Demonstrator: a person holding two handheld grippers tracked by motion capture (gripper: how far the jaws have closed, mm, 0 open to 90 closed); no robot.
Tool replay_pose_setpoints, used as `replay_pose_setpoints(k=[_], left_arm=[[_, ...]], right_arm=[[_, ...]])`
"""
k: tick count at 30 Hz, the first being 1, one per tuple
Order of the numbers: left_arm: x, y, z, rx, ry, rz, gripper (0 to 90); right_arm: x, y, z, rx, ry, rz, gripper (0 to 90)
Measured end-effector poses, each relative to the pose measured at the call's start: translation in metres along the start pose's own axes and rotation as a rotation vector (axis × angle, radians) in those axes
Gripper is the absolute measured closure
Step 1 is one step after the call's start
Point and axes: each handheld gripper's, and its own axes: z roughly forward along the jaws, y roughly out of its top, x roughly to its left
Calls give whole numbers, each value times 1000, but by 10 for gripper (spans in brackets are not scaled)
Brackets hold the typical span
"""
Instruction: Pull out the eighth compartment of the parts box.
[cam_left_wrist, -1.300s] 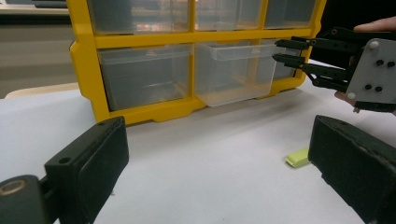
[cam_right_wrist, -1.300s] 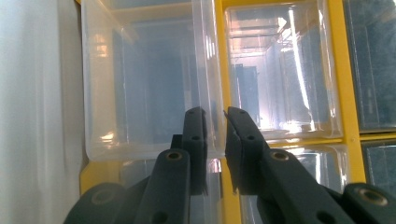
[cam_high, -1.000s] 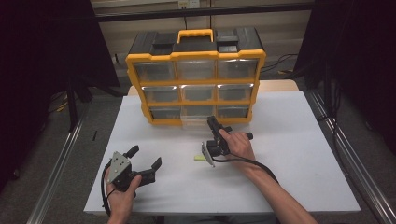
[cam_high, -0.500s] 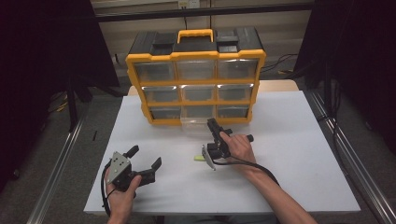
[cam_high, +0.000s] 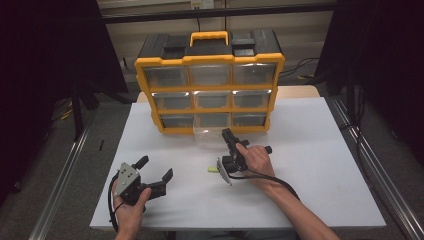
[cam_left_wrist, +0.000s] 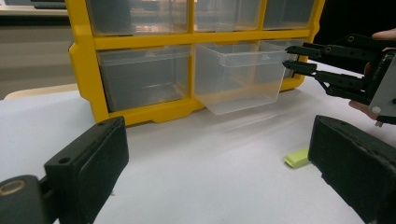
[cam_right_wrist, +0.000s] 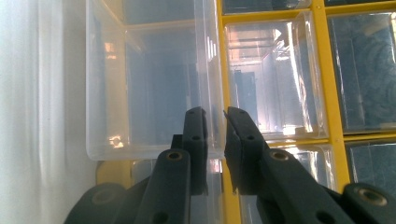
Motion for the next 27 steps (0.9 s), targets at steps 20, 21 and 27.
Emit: replay_pose_setpoints(k=[20,21,27], left_arm=[[0,0,0,1,-11,-3,51],[0,0,0,3,-12,-1,52],[0,0,1,2,-10,-4,51]], right_arm=[[2,0,-8,-15,-1,2,788],[2,0,-9,-16,2,-6,788],[2,0,-11,-20,3,-6,787]])
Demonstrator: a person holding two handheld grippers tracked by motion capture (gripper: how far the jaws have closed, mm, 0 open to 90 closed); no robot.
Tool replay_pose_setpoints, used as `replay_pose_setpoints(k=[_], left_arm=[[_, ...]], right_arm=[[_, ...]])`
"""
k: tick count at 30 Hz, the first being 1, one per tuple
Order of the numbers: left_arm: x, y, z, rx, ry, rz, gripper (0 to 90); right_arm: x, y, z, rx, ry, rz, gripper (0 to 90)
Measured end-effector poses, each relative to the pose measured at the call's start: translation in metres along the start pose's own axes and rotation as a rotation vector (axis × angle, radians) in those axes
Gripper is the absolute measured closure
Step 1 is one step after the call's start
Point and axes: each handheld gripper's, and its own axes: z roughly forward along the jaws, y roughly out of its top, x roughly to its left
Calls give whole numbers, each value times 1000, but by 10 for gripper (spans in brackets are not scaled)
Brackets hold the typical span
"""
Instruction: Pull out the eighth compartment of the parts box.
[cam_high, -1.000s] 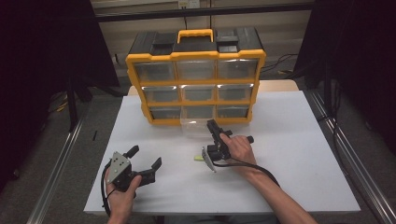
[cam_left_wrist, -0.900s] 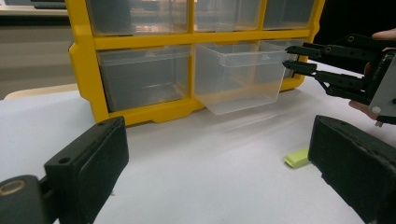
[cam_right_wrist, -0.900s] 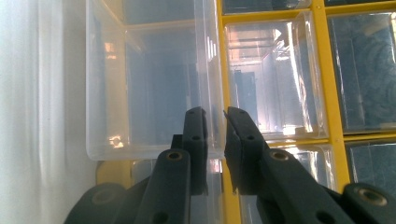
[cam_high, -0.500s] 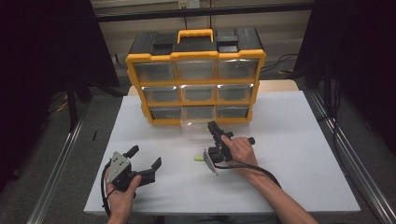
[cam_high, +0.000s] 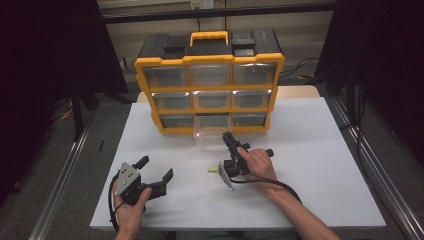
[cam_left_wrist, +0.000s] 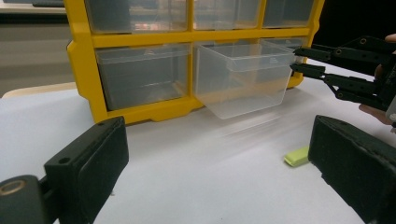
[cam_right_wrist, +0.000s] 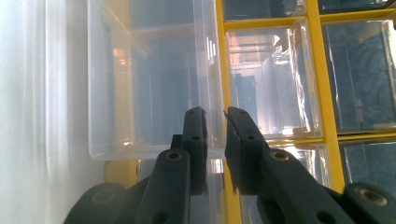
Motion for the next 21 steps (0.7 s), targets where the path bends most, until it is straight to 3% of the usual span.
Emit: replay_pose_setpoints(k=[6,21], left_arm=[[0,0,0,2,2,5,51],[0,0,1,6,6,-2,52]], right_arm=[[-1,0,-1,-5,0,-10,785],[-2,0,0,-11,10,29,771]])
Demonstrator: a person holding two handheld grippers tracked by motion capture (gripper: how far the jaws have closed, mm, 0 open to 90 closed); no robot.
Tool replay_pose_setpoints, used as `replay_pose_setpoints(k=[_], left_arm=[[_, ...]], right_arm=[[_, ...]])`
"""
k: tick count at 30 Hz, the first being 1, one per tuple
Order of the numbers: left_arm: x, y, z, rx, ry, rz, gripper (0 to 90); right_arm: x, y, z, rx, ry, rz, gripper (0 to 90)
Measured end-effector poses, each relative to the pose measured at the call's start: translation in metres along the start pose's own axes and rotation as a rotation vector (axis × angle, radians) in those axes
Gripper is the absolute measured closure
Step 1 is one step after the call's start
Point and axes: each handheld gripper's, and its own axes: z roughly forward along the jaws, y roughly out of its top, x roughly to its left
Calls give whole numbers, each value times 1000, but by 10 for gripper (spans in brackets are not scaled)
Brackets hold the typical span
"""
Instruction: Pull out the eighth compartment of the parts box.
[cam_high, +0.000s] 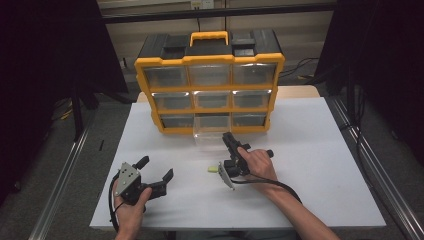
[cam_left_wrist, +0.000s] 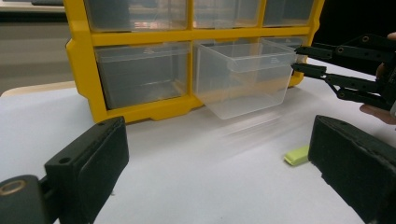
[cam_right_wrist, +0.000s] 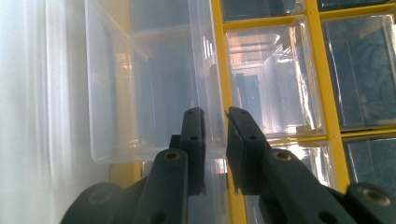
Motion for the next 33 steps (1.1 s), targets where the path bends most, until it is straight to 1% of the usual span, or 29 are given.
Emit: replay_pose_setpoints(k=[3,6,9,11,12,13,14,15,16,17,20,23,24,25,26,27,28,29,32,33], left_arm=[[0,0,0,-1,-1,-2,52],[0,0,0,1,-1,1,52],[0,0,0,2,0,2,52],[1,0,0,4,1,7,52],[1,0,0,3,1,8,52],[1,0,0,4,0,9,52],[1,0,0,4,-3,7,52],[1,0,0,5,-1,8,52],[1,0,0,3,-8,5,52],[1,0,0,3,-8,5,52],[1,0,1,5,-7,5,52],[0,-1,1,7,-9,3,52],[0,-1,2,9,-4,1,52],[-1,-1,2,10,-16,0,52],[-1,-1,1,11,-9,6,52],[-1,-1,2,9,-7,-1,52],[0,-1,2,9,-1,4,52],[0,-1,2,9,0,4,52],[0,-1,2,10,-3,-2,52],[0,-1,2,12,-1,-1,52]], right_arm=[[0,0,0,4,7,16,752],[0,0,0,2,16,24,700],[0,0,1,-3,24,61,661],[-1,-1,1,-10,29,86,609],[-2,-1,1,-11,23,104,571],[-3,-2,1,-12,23,130,569],[-4,-2,2,-17,28,173,562],[-5,-3,1,-17,28,186,539],[-6,-4,1,-21,33,198,513],[-7,-5,1,-16,33,227,489],[-10,-7,1,-7,39,284,416],[-14,-10,1,-6,55,329,363],[-15,-10,0,-5,55,346,340],[-17,-11,1,-8,61,356,323],[-17,-12,1,-6,69,382,308],[-18,-13,1,-6,76,414,288],[-19,-14,1,-6,84,436,268],[-19,-14,2,2,90,467,250],[-23,-17,2,-2,128,548,202],[-24,-17,1,-6,128,571,181]])
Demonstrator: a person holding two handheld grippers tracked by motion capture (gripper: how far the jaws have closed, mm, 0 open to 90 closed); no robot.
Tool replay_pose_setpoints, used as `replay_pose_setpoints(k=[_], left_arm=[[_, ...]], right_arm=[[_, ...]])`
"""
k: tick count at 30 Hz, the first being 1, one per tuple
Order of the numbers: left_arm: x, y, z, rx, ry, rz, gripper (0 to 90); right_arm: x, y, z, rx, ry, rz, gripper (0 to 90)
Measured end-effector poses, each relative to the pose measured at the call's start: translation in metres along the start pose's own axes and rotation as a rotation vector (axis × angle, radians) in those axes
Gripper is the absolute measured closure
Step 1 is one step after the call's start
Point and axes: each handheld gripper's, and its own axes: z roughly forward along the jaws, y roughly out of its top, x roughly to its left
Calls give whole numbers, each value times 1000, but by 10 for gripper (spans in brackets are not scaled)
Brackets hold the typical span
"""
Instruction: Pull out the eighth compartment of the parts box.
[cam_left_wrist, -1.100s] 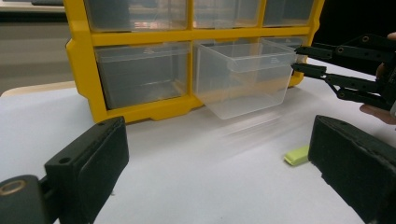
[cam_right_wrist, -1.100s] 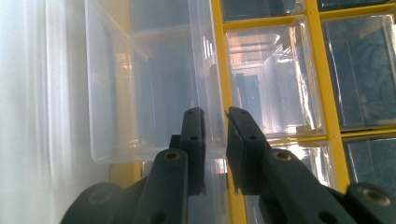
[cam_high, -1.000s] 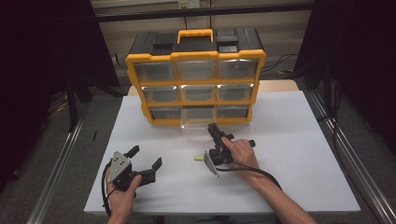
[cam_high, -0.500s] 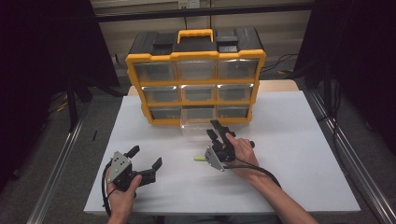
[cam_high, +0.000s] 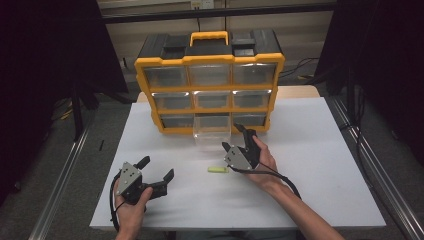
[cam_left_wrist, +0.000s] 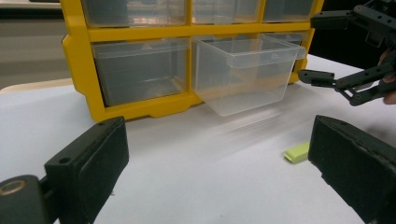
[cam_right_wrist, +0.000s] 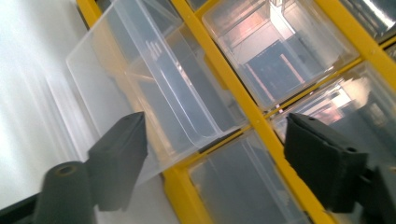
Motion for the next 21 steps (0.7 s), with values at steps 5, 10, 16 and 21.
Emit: replay_pose_setpoints(k=[5,10,16,21], left_arm=[[1,0,0,-3,5,2,52],[1,0,-1,-3,3,1,52],[1,0,-1,-3,4,2,52],[0,0,-1,-3,1,1,53]], right_arm=[[-8,-1,-1,-5,57,153,101],[-15,-5,-2,19,130,305,58],[-25,-11,-5,49,237,499,41],[-33,-16,-6,76,317,637,42]])
